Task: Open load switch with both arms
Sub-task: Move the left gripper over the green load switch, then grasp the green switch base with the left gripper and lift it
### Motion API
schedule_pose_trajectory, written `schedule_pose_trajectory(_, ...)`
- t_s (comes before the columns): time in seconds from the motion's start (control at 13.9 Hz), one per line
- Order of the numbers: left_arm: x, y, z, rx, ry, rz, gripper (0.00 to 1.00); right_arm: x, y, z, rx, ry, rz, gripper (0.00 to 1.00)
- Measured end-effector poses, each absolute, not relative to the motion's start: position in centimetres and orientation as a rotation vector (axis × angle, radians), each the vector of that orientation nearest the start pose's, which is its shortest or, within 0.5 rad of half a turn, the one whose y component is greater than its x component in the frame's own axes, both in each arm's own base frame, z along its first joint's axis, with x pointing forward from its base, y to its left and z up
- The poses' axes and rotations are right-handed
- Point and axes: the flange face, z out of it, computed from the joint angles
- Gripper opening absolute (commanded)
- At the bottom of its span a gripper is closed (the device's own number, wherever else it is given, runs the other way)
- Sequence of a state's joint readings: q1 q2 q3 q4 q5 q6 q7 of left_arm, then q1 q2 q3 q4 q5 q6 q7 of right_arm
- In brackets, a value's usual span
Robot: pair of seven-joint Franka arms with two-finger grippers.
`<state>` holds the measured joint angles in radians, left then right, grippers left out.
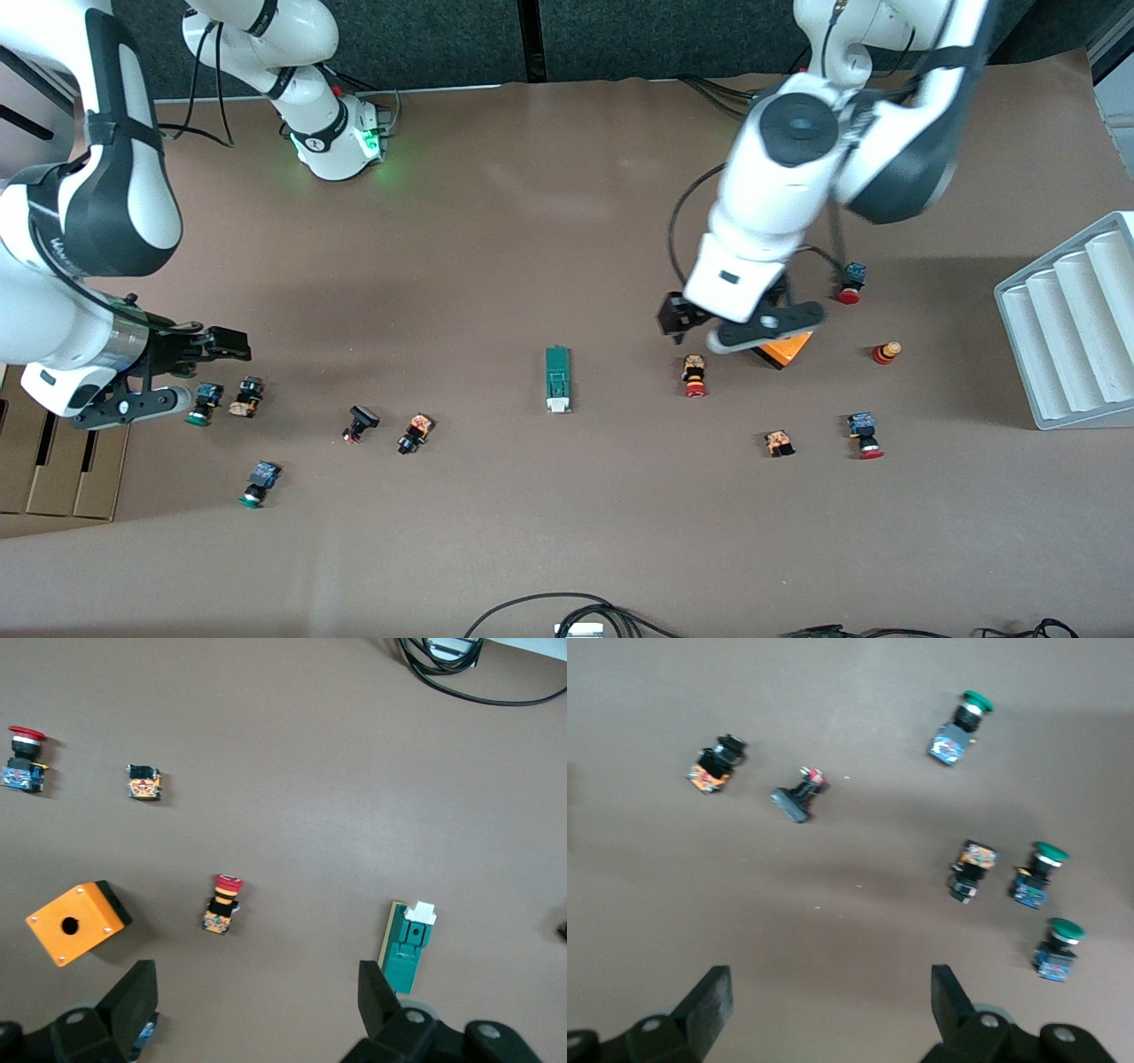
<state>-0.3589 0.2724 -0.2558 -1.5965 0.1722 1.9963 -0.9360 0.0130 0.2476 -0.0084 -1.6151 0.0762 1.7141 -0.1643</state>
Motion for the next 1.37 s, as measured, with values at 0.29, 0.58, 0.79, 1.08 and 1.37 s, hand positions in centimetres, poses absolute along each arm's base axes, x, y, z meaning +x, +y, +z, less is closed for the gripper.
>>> schedule_pose_trajectory(0.29,53.7,-41.0,45.6,-3.104,-0.455,-0.399,1.00,62.2,1.4,46.2,-3.010,-0.302,0.225,1.00)
schedule_pose_trajectory(0.58,53.2,-44.3,41.8,-3.066,-0.499,-0.550,1.00,62.3,1.6,46.2,-2.978,-0.313,0.214,1.00)
schedule_pose_trajectory(0.79,51.0,-48.6,37.5,-3.056,-0.438,-0.692,1.00,62.3,1.5,46.1,-2.975,-0.317,0.214,1.00)
schedule_pose_trajectory(1.08,47.1,-53.1,30.6,-2.979,-0.395,-0.904,1.00,62.3,1.8,46.1,-2.971,-0.343,0.212,1.00)
schedule_pose_trajectory(1.37,43.3,-55.7,23.7,-2.915,-0.275,-1.083,1.00,62.3,2.0,46.2,-2.953,-0.448,0.204,1.00)
